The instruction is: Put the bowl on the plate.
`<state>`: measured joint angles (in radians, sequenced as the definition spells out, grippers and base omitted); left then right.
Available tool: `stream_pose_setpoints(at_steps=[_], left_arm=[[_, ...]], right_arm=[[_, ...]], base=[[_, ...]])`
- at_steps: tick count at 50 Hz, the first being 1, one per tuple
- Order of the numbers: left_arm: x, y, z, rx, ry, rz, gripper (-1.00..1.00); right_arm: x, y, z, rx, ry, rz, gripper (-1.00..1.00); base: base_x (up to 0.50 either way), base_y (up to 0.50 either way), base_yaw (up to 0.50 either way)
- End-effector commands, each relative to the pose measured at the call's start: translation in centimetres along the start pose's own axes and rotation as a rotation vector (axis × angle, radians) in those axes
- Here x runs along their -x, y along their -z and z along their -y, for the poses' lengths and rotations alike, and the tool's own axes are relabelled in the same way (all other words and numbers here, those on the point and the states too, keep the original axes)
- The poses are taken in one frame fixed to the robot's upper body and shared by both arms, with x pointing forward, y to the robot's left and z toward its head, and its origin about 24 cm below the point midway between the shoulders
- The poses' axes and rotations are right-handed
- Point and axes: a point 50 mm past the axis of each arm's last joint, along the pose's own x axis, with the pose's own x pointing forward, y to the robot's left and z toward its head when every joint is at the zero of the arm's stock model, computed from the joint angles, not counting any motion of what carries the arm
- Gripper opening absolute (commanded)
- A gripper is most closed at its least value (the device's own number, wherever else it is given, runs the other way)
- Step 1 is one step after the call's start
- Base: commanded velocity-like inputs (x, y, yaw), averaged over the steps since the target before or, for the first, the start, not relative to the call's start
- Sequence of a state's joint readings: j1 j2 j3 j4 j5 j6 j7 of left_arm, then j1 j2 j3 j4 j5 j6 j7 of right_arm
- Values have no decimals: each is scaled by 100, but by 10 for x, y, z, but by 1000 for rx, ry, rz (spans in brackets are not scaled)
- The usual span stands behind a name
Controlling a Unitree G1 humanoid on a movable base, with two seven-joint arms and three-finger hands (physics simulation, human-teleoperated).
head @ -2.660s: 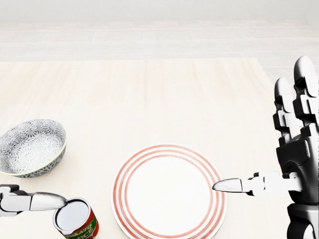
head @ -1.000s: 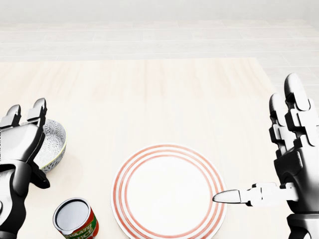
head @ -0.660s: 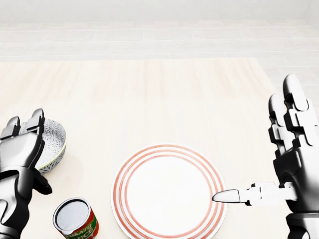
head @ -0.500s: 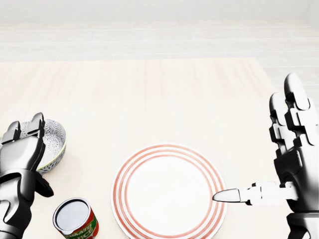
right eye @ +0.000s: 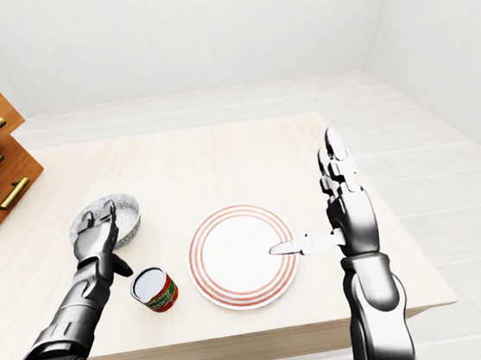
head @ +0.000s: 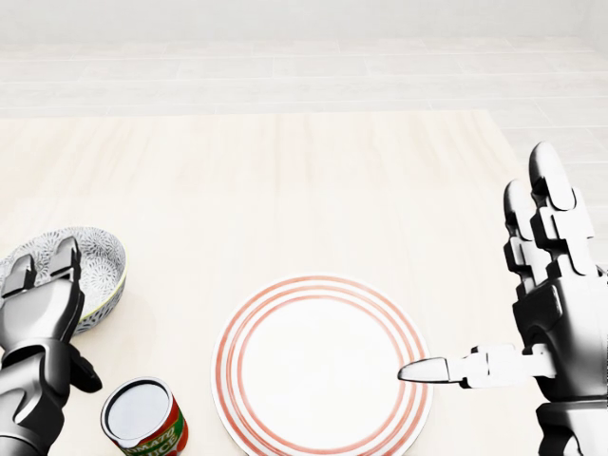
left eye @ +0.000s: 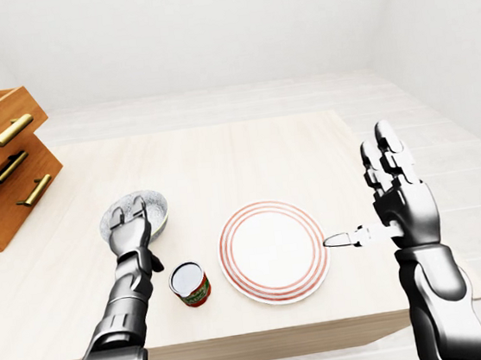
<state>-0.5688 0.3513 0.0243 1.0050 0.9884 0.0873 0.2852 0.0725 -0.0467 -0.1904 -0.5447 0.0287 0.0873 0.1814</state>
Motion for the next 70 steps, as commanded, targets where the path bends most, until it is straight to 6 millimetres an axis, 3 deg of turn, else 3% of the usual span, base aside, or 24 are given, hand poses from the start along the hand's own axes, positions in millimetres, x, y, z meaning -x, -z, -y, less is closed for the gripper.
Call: stream_pose_setpoints(at_steps=[1,2,3,4,6,7,20,36,41,50,56,70], left_arm=[[0,5,4,-3,14,-24,100],[0,5,4,-2,15,-24,47],[0,5,4,-2,16,-22,31],[0,5,3,-1,16,-19,-24],[0,4,2,-1,15,-15,-95],[0,4,2,-3,16,-13,-100],[0,0,-8,-9,0,28,-100],[14,-37,-77,-86,-113,218,-100],[25,-60,-93,-53,-172,291,-100],[35,-94,-97,-61,-186,373,-100],[42,-128,-100,-57,-194,453,-100],[56,-176,-86,9,-135,572,-100]], right_arm=[[-1,1,-2,2,-3,-2,100],[-1,0,-2,1,-3,-1,100],[-1,0,-2,2,-4,-1,100],[-1,0,-2,2,-3,0,100],[-1,0,-2,2,-3,3,100],[-1,0,-2,2,-3,3,100],[0,-2,-1,6,-2,8,100],[3,-21,4,23,13,86,100],[7,-25,7,19,19,97,100],[13,-29,11,23,23,103,100],[19,-34,14,23,27,115,100],[38,-30,18,31,21,58,100]], base=[[0,0,0],[0,0,0],[0,0,0],[0,0,0],[0,0,0],[0,0,0],[0,0,0],[0,0,0],[0,0,0],[0,0,0],[0,0,0],[0,0,0]])
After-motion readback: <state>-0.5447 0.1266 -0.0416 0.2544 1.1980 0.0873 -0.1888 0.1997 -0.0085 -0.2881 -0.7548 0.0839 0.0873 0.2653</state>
